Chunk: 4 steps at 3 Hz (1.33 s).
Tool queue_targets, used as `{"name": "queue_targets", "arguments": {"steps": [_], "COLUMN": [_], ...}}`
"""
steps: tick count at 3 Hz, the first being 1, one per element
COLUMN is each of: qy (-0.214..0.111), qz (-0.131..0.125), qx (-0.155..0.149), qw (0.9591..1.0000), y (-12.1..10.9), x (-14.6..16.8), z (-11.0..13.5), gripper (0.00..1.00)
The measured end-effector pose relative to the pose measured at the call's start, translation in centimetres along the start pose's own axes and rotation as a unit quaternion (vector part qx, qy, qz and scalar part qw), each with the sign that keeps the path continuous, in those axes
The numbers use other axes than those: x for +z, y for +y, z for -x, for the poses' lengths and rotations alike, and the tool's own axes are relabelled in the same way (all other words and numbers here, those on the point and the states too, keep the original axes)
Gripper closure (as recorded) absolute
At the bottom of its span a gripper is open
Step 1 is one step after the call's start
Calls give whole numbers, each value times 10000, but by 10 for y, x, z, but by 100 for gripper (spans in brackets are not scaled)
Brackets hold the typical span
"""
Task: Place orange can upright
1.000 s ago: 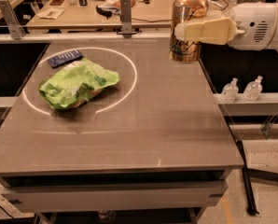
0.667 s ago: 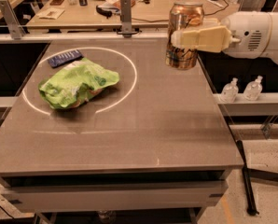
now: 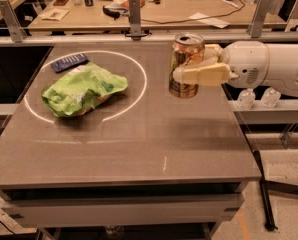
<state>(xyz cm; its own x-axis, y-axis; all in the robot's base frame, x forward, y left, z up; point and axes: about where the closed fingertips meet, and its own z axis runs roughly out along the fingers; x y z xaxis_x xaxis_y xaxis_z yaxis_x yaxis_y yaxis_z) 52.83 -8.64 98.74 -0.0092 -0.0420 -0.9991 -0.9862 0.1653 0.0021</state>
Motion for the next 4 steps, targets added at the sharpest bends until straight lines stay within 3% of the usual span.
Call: {"name": "queue_targets", "arguments": {"steps": [1,4], "qy": [227,448], "qz": [92,193], "qx": [-592,-662], "qw": [9979,9966], "y": [7,14], "x": [6,18], "z": [-30,-58], "gripper": [100,100]}}
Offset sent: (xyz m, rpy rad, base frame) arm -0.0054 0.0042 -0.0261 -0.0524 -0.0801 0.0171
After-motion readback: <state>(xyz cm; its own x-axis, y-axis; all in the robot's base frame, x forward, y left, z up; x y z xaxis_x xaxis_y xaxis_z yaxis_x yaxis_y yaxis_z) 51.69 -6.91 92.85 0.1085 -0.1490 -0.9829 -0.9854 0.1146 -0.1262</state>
